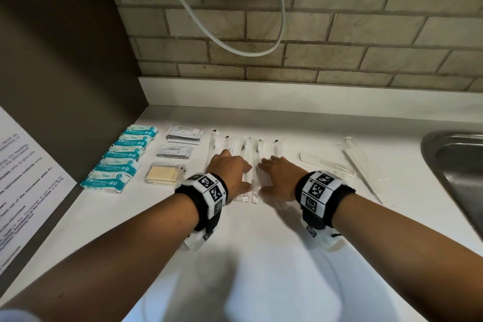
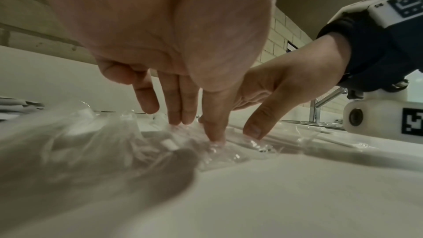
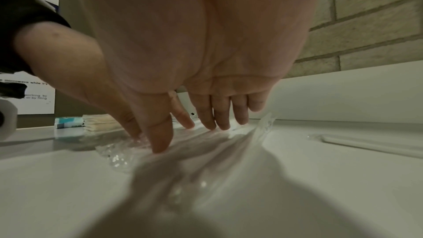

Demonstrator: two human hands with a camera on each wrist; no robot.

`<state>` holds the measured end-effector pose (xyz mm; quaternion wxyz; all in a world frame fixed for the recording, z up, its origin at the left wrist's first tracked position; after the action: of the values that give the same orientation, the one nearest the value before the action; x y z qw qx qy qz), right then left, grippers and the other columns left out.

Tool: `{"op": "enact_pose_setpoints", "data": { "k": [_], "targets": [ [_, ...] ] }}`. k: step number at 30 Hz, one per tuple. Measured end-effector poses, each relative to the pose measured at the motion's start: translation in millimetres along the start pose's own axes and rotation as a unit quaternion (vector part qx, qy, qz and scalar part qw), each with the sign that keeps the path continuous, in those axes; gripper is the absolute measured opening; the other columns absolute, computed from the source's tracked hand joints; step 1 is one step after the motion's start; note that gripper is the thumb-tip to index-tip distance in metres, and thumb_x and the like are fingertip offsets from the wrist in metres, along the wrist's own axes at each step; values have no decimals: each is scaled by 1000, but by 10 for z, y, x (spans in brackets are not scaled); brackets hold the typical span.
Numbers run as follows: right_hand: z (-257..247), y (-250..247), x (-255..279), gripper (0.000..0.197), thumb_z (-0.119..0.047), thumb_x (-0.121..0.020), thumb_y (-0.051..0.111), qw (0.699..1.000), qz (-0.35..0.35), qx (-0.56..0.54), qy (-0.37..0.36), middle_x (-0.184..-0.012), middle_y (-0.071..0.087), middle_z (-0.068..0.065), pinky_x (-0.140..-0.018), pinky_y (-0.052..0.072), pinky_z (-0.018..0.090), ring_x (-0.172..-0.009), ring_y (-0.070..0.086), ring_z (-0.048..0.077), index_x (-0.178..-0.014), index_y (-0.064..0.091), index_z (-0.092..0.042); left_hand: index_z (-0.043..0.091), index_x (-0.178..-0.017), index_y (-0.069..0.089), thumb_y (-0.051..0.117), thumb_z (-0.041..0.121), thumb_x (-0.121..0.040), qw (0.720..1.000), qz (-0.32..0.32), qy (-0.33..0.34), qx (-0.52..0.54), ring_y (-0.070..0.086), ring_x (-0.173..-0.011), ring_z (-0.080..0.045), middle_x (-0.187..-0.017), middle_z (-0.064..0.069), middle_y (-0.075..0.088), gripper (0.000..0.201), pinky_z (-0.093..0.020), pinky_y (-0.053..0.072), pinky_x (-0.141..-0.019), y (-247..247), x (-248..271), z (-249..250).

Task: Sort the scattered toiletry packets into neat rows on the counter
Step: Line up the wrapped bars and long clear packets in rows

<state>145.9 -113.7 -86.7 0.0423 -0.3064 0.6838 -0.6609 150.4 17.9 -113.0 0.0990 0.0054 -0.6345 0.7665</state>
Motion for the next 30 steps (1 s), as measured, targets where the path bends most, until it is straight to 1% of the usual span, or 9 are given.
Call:
{"op": "enact_pose_setpoints", "data": {
  "k": [6, 9, 12, 16, 18, 21, 23, 27, 30],
  "targets": [
    [35, -6, -5, 61, -37, -89, 56, 1000, -13, 4, 8, -149, 39, 12, -115, 28, 41, -138, 32, 30, -140, 41, -8, 37, -128, 56, 63, 62, -74, 1000, -18, -23, 11, 46, -115, -25, -126, 4, 59, 60, -36, 41, -97, 26, 5, -29],
    [37, -1, -13, 61, -37, -88, 57, 1000, -8, 2, 8, -148, 39, 11, -114, 29, 41, -138, 33, 30, -140, 42, -8, 36, -128, 57, 63, 62, -73, 999, -19, -24, 15, 46, -116, -26, -126, 4, 59, 61, -37, 41, -97, 21, 6, -15],
    [40, 6, -1, 64, -37, -90, 56, 1000, -8, 6, 1, -155, 31, 11, -118, 24, 41, -144, 25, 30, -144, 36, -9, 35, -129, 56, 64, 60, -76, 1000, -11, -19, 19, 45, -117, -24, -127, 4, 59, 60, -36, 41, -98, 12, 7, -3],
    [108, -35, 45, 70, -39, -93, 52, 1000, 13, -7, -7, -161, 16, 8, -120, 13, 39, -149, 11, 28, -151, 23, -12, 28, -134, 55, 64, 50, -84, 1000, 13, 15, 23, 38, -125, -20, -131, 9, 59, 56, -33, 34, -101, -96, 48, 91],
    [198, -54, 99, 72, -40, -93, 51, 1000, 23, -2, -3, -161, 15, 8, -120, 11, 38, -149, 10, 27, -152, 20, -12, 29, -135, 54, 63, 52, -83, 999, 11, 35, 28, 38, -124, -20, -133, 10, 58, 57, -33, 34, -102, -128, 43, 164],
    [334, -31, 190, 72, -40, -92, 52, 1000, 21, 19, 14, -159, 20, 9, -119, 16, 38, -147, 17, 28, -151, 23, -12, 30, -134, 53, 60, 61, -78, 998, -30, 49, 9, 36, -123, -21, -138, 9, 54, 64, -36, 31, -102, -71, 21, 251],
    [386, 15, 246, 73, -38, -92, 53, 1000, -3, 12, 25, -161, 14, 10, -119, 16, 38, -148, 15, 28, -152, 20, -13, 29, -133, 54, 59, 63, -77, 997, -47, 53, -10, 34, -124, -23, -139, 8, 52, 66, -36, 29, -102, -20, 21, 303],
    [391, 59, 298, 71, -34, -93, 52, 999, -21, -7, 25, -162, 8, 8, -117, 22, 38, -147, 19, 26, -153, 18, -15, 30, -130, 57, 59, 62, -78, 996, -52, 66, -30, 36, -119, -24, -138, 8, 54, 61, -36, 29, -96, 28, 32, 371],
    [360, 68, 274, 73, -33, -91, 55, 999, -25, -14, 19, -162, 8, 8, -115, 26, 39, -146, 22, 26, -152, 20, -14, 32, -130, 56, 57, 65, -76, 996, -56, 60, -39, 37, -117, -24, -136, 8, 55, 64, -37, 30, -93, 40, 15, 373]
  ]
}}
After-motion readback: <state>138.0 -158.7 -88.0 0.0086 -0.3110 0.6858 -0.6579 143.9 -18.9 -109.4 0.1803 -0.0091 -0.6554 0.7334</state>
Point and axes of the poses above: each hand's wrist, its own x-axis away from the middle knuckle, its own y-axis out of the palm, z = x × y, the point moved 5 cm from there along -x, towards the middle knuckle
